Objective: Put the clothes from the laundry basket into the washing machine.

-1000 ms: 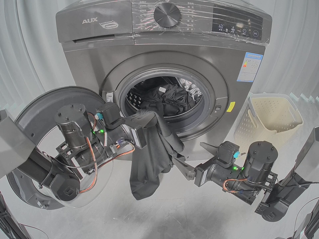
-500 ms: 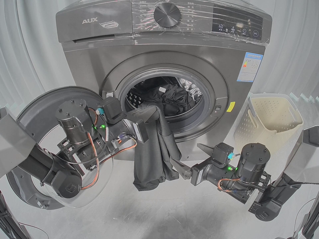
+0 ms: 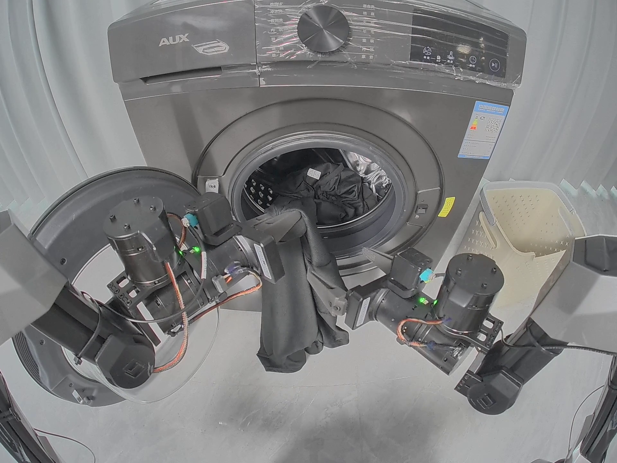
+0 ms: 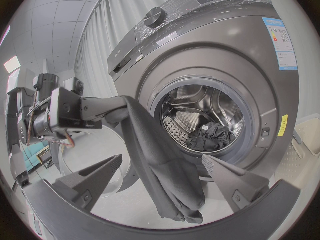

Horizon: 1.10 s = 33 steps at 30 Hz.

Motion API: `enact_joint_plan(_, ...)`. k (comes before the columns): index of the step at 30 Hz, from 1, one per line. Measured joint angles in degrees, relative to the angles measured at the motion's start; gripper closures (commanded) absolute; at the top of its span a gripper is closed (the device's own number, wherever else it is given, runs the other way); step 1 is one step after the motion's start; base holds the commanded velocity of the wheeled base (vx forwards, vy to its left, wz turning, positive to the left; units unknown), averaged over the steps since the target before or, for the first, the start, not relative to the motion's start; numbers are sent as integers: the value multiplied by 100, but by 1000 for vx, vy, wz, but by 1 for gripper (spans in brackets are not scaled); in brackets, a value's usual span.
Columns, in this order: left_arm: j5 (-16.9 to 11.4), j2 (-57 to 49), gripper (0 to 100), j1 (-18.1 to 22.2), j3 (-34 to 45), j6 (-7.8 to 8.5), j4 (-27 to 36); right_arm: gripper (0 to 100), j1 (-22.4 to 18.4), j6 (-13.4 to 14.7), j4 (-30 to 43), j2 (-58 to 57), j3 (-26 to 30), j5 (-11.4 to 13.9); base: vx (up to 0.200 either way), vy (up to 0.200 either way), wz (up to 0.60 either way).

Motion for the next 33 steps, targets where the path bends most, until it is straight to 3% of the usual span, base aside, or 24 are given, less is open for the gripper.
enact_joint_plan(13,2,-78,100,-38,141,10,-23,0,-427,-65,29,438,-656,-32,0,0,0)
enact_joint_plan(33,2,-138,100,-82,139,2,-20,0,-479,-84,21,909,-777,-51,0,0,0)
